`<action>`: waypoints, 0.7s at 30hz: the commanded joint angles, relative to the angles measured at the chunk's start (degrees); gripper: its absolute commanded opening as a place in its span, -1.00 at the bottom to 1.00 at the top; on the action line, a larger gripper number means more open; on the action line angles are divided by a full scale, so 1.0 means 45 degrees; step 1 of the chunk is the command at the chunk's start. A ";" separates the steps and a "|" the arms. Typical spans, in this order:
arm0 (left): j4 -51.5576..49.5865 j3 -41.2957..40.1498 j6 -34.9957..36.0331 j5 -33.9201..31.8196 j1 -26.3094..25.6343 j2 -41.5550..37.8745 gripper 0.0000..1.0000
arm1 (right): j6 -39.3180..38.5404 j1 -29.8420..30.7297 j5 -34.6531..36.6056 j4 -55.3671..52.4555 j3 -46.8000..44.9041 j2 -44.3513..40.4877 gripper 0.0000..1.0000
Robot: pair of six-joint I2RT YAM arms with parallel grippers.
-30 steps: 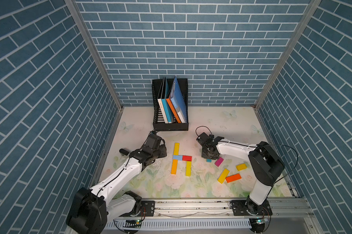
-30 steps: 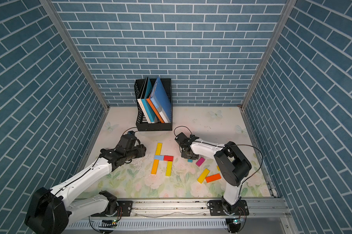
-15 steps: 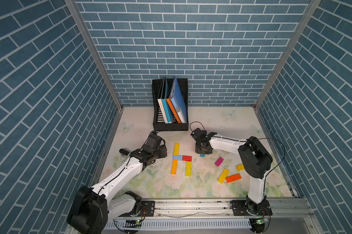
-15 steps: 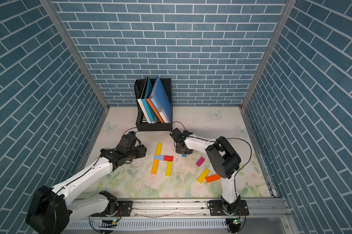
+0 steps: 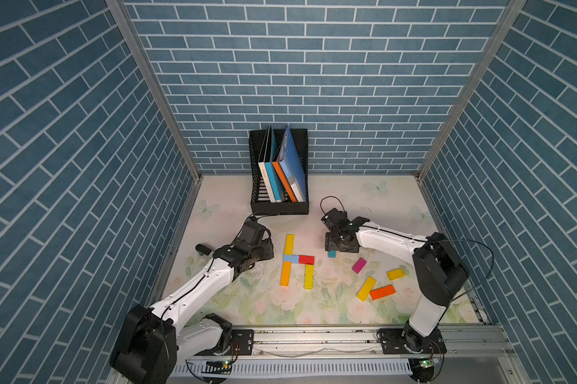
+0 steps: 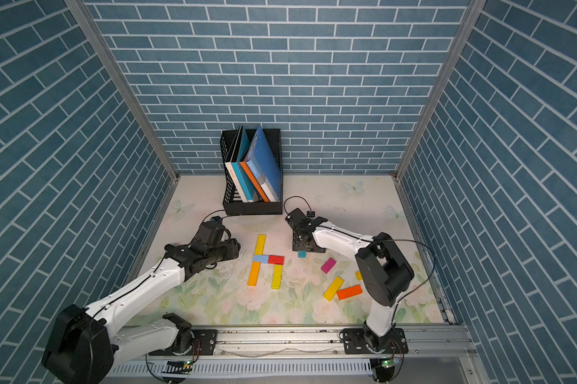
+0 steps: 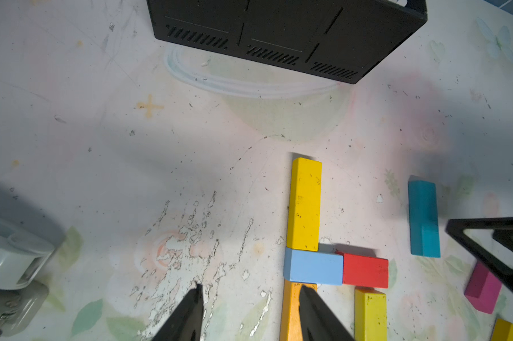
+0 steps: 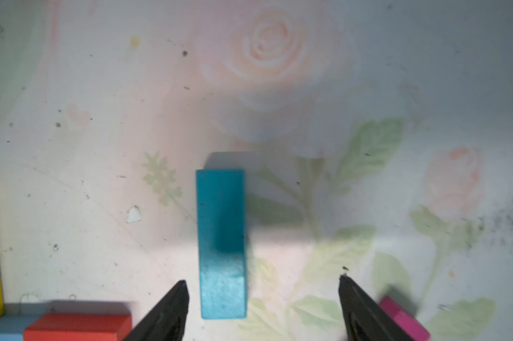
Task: Assemble the letter h with building blocks
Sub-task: Move the building block to the center of the board.
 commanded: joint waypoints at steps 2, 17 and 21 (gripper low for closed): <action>0.0076 -0.0097 0.0176 0.0045 0.0093 0.0111 0.13 | -0.1311 -0.1533 -0.1383 0.1334 -0.1942 -0.0634 0.61; 0.0080 -0.0097 0.0184 -0.0035 0.0088 0.0317 0.13 | -0.1415 -0.1504 -0.3423 0.2391 -0.4631 -0.2621 0.54; 0.0066 -0.0092 0.0181 -0.0023 0.0107 0.0329 0.12 | -0.1014 -0.0857 -0.3057 0.2018 -0.4978 -0.3106 0.54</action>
